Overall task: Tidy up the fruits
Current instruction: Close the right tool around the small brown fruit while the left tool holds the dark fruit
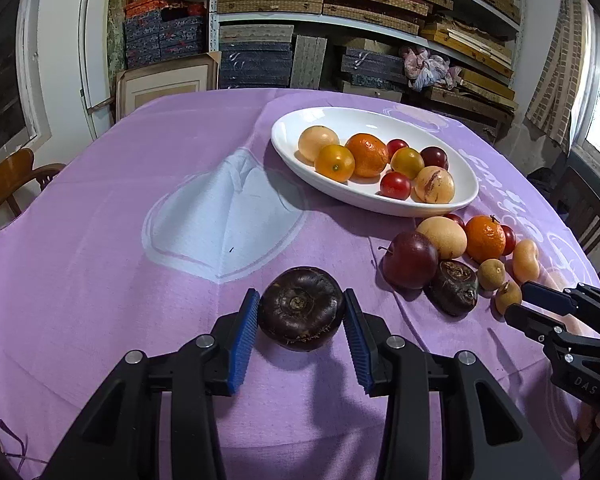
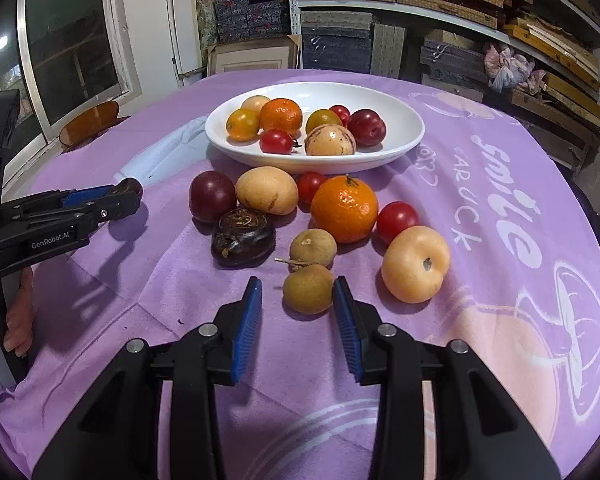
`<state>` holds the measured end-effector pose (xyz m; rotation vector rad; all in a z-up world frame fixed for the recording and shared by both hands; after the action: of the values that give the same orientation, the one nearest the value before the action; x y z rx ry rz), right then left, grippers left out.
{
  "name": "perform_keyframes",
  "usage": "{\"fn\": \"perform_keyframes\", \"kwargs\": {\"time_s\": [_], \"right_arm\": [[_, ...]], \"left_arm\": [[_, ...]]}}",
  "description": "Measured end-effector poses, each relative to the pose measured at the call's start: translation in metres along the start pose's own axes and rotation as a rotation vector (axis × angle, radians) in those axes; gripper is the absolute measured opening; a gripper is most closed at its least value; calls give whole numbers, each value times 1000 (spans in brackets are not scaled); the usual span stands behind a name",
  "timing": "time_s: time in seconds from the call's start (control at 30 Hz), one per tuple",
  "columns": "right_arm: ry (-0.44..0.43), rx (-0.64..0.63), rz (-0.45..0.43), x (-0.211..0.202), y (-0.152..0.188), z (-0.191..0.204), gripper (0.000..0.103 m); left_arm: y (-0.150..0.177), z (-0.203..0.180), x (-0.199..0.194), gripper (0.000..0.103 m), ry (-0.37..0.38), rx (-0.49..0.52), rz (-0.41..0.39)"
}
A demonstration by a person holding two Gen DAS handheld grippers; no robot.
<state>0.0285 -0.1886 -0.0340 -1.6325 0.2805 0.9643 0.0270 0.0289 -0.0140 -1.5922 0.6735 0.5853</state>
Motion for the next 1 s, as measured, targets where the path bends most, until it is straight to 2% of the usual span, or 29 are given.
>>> {"fn": "perform_keyframes", "kwargs": {"time_s": [0.3,0.4,0.53,1.0], "right_arm": [[-16,40,48,11,0,-9,36],[-21,39,42,10,1,-9,30],[-17,48,39,10,1,-11,30],[10,68,-55,-13,2,-14,30]], "left_arm": [[1,-1,2,43,-19,13,-5],[1,-3,2,43,-31,24,-15],[2,-4,1,43,-40,35,-25],[2,-6,-4,43,-44,43,-58]]}}
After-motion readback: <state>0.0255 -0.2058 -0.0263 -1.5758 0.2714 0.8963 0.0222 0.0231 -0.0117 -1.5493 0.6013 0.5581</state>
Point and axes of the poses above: each gripper's, at about its wrist camera, not at the fingertips, and x roughly the way its jaws point, z to its left, y to its underside, the point moved 2 cm from there along x, roughly the way its jaws point, and after that the axes turned 5 degrees about -x, right-handed, at the moved point
